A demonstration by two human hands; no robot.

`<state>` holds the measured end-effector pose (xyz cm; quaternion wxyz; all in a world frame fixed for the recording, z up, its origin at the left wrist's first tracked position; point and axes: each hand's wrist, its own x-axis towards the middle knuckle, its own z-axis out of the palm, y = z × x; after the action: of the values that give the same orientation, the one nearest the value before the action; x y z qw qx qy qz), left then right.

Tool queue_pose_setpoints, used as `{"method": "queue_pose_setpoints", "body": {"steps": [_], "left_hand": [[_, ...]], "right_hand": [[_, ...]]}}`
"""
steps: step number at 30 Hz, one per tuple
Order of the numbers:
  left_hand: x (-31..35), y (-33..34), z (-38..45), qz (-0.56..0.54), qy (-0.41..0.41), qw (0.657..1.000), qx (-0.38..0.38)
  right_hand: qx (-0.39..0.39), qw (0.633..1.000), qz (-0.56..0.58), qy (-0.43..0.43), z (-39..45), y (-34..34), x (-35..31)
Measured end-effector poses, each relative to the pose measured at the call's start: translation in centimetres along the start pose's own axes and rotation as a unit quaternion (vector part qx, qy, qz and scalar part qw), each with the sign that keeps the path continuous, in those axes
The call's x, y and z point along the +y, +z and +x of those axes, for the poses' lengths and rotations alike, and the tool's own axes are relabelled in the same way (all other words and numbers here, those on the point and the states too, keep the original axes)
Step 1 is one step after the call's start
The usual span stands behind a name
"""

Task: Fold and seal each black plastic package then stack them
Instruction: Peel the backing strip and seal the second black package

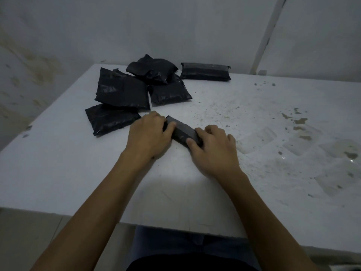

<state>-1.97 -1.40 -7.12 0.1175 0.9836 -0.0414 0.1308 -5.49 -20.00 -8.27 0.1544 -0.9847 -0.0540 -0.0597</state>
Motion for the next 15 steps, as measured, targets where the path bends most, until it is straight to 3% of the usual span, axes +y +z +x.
{"method": "queue_pose_setpoints", "body": {"steps": [2,3,6,8,12,15], "left_hand": [[-0.1,-0.1,0.3,-0.023,0.032,0.998,0.054],[-0.3,0.0,0.5,-0.049,0.079,0.995,0.040],[-0.6,0.4,0.6,-0.088,0.200,0.970,-0.108],[-0.6,1.2,0.0,-0.082,0.191,0.967,-0.148],[-0.4,2.2,-1.1,-0.074,0.179,0.973,-0.126],[-0.3,2.4,-1.4,-0.054,0.158,0.978,-0.124]], "right_hand": [[-0.014,1.000,0.002,-0.006,0.6,-0.4,0.4],[-0.023,1.000,0.003,-0.015,0.9,-0.5,0.6],[-0.049,0.998,0.014,-0.034,1.7,-1.1,0.8],[-0.048,0.997,0.008,-0.061,2.1,-1.2,0.4],[-0.080,0.988,0.000,-0.135,1.8,0.5,-1.3],[-0.083,0.988,-0.006,-0.130,1.7,1.6,-1.1]]}}
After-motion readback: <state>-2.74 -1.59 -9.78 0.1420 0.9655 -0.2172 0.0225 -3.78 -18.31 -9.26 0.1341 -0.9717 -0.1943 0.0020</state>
